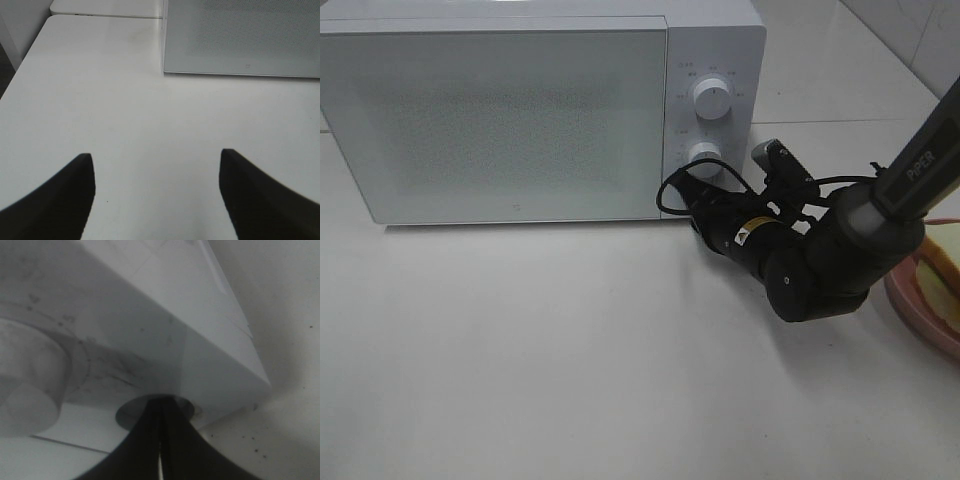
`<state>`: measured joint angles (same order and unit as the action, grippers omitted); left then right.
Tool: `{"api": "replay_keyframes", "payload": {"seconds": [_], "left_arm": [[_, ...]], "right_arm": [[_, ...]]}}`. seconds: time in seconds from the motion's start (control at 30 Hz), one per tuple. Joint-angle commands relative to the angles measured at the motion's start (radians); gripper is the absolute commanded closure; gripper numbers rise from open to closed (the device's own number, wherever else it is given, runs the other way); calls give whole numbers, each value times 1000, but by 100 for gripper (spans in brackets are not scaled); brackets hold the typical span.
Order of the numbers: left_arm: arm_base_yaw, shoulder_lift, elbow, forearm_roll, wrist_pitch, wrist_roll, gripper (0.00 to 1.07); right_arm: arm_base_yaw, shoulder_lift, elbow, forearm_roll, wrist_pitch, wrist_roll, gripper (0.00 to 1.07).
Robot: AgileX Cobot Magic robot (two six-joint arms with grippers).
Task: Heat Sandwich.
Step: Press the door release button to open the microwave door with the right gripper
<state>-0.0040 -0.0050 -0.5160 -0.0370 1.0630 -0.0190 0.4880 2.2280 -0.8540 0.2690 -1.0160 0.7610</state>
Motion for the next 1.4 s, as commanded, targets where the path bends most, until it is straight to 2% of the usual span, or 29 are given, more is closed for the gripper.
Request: {"api": "replay_keyframes", "payload": {"seconds": [0.03,0.4,0.8,1.4], "left_arm": [[-7,-22,1,-2,5,0,39],[-7,-22,1,-2,5,0,39],[-7,-22,1,-2,5,0,39],[-7,-23,1,-2,5,1,39]], "right_arm": [[-29,-14,-37,77,-144,-20,107],[-69,-14,-42,68,-214,-20,107],[-68,-5,-84,70,-216,-18,107],[-68,-2,-84,70,-211,-18,107]]}}
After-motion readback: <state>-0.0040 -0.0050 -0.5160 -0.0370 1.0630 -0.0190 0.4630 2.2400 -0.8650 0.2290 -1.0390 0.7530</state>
